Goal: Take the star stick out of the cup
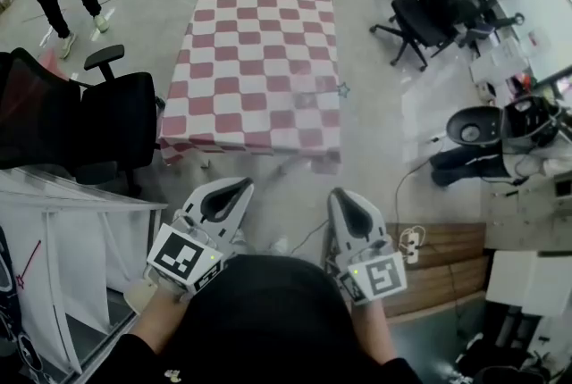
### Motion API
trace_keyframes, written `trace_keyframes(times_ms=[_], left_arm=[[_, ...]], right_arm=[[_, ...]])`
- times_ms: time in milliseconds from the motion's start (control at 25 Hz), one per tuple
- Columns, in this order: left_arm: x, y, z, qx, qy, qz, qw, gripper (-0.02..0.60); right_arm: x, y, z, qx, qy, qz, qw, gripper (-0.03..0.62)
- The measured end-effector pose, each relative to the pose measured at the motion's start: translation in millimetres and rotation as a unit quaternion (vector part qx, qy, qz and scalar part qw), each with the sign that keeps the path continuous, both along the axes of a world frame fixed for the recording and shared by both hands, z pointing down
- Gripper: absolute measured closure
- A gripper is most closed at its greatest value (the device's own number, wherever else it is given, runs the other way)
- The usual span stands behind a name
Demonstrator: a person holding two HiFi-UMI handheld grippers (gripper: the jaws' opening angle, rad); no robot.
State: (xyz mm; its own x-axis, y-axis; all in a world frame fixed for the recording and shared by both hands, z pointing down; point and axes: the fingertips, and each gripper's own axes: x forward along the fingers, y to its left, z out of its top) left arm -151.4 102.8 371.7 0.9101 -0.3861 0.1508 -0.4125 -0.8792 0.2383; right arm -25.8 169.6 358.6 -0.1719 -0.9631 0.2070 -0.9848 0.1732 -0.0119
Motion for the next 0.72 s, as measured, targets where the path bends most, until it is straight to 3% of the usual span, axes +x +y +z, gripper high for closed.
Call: trace_keyframes(times_ms=[480,720], left_arm=[[-8,-15,9,0.004,-0.001,0.047,0.9989,0.541],[2,-28,15,-0.012,0.006,0.044,0.9990,0.541]], right_arm=[[-5,-3,6,0.002,0.013,0.058,0.998,0.563],[10,-17,14,-0.006,0.010,0.060,0.998,0.563]])
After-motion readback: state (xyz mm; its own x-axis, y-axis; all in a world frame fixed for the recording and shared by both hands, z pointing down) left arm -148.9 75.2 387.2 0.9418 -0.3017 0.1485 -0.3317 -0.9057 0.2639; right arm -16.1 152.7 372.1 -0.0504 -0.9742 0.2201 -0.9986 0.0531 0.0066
